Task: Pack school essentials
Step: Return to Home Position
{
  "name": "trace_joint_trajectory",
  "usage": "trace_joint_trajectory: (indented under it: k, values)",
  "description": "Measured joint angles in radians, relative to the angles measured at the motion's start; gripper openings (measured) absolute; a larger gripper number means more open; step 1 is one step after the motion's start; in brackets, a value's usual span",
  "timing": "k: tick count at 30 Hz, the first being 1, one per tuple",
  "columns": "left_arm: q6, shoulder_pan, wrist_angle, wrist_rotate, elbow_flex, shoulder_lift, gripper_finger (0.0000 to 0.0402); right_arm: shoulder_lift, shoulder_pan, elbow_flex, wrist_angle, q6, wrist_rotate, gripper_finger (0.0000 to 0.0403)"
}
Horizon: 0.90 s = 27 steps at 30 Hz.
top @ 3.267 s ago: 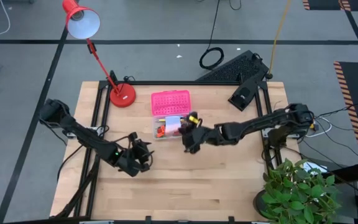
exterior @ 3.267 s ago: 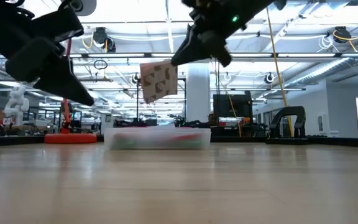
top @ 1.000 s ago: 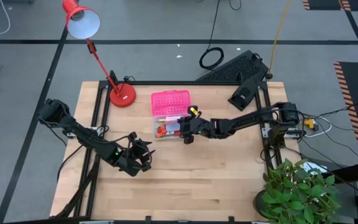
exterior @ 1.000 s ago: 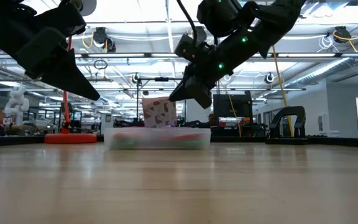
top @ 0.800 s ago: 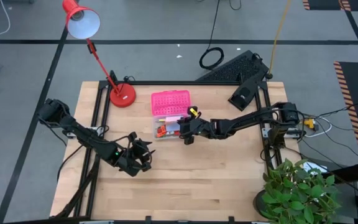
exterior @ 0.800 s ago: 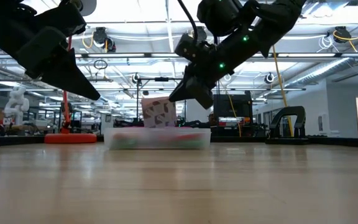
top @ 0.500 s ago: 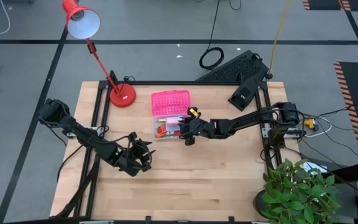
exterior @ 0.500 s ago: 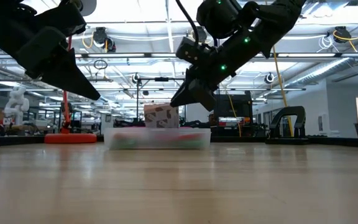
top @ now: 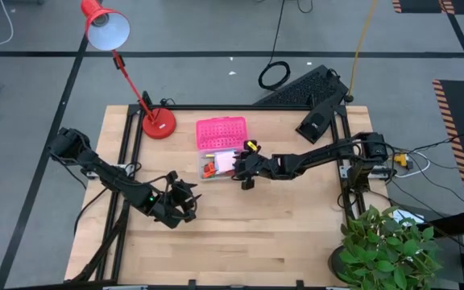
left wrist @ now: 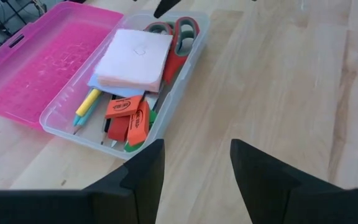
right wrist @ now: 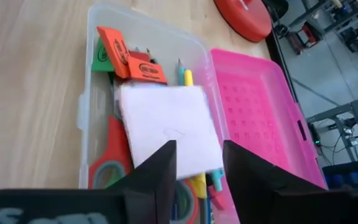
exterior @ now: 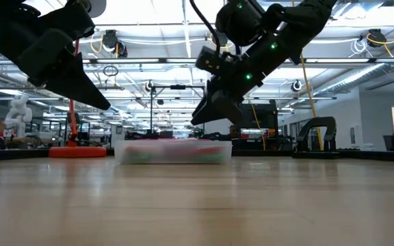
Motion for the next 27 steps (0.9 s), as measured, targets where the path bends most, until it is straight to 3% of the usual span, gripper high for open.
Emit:
trace_joint_trajectory:
  k: [5,14,22,27]
  values:
    - [0.0,0.0,0.0,0.003,0.0,0.0,0.0189,0.0,0.0,0.0,-0.005,0.051,-0.054,0.0152]
    - [0.041,0.008,0.021,-0.003,0.0,0.0,0.0188,-0.043,0.031,0.0,-0.042,0.088,-0.055,0.0177]
    - [0.322,0.085,0.166,0.034,0.001,-0.075,0.0185,-0.182,0.085,0.001,-0.147,0.122,-0.059,0.0133]
    - [0.499,0.148,0.199,0.075,0.001,-0.202,0.0142,-0.294,0.102,-0.058,-0.16,0.153,-0.078,0.0083]
